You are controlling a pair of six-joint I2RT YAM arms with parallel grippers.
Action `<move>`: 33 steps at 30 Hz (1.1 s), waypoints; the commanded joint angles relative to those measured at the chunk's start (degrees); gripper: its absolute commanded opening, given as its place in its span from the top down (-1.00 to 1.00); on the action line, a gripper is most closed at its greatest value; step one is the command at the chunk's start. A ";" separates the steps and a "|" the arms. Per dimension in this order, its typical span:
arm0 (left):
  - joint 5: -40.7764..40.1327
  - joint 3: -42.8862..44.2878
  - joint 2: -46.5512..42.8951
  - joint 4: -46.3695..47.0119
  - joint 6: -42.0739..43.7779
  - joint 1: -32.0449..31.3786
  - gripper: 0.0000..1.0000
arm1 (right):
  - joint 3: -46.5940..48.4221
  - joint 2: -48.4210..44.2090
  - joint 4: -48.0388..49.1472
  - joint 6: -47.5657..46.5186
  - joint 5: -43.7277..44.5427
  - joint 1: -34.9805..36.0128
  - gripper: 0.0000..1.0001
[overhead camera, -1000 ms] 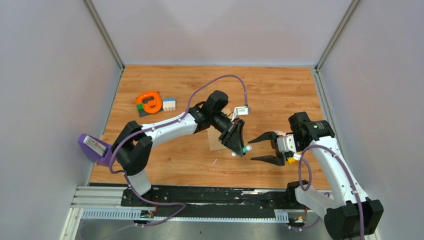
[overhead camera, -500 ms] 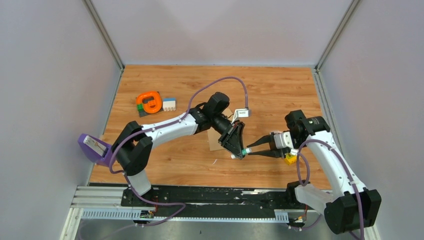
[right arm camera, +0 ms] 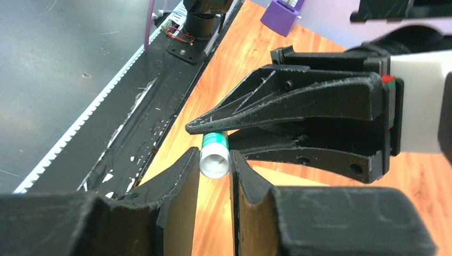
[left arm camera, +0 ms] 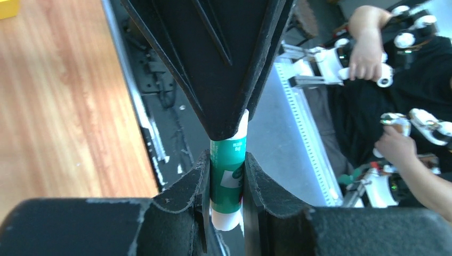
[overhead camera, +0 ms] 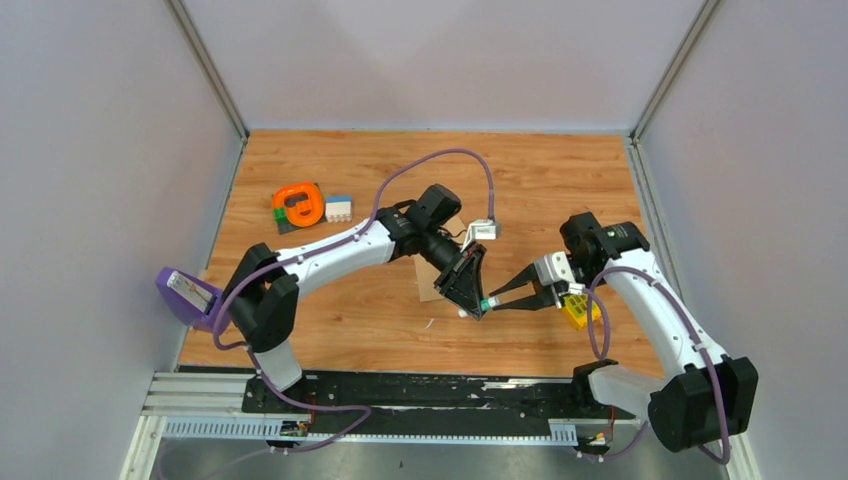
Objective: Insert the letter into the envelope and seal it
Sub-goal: Unscrew the solid glue.
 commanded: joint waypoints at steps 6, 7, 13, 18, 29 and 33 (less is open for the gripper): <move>-25.94 4.38 -4.68 -4.58 12.08 -0.38 1.00 | 6.24 9.36 -0.60 25.81 -4.49 1.43 1.00; -28.79 4.58 -4.88 -4.43 12.12 -0.45 1.00 | 6.65 10.64 -0.61 27.55 -4.89 1.41 1.00; -38.16 4.60 -5.75 -3.50 12.39 -0.74 1.00 | 9.03 17.49 -0.61 38.04 -9.17 1.33 1.00; -47.93 4.62 -6.34 -1.69 12.14 -0.82 1.00 | 11.34 21.93 0.55 45.23 -11.64 -0.17 0.97; -46.85 5.00 -6.47 -2.08 11.87 -0.92 1.00 | 7.72 18.23 2.17 38.04 -13.58 -1.73 -0.23; -29.99 5.79 -5.96 -3.82 10.79 -0.93 1.00 | 4.70 14.41 -0.63 23.72 -13.69 -1.68 -0.39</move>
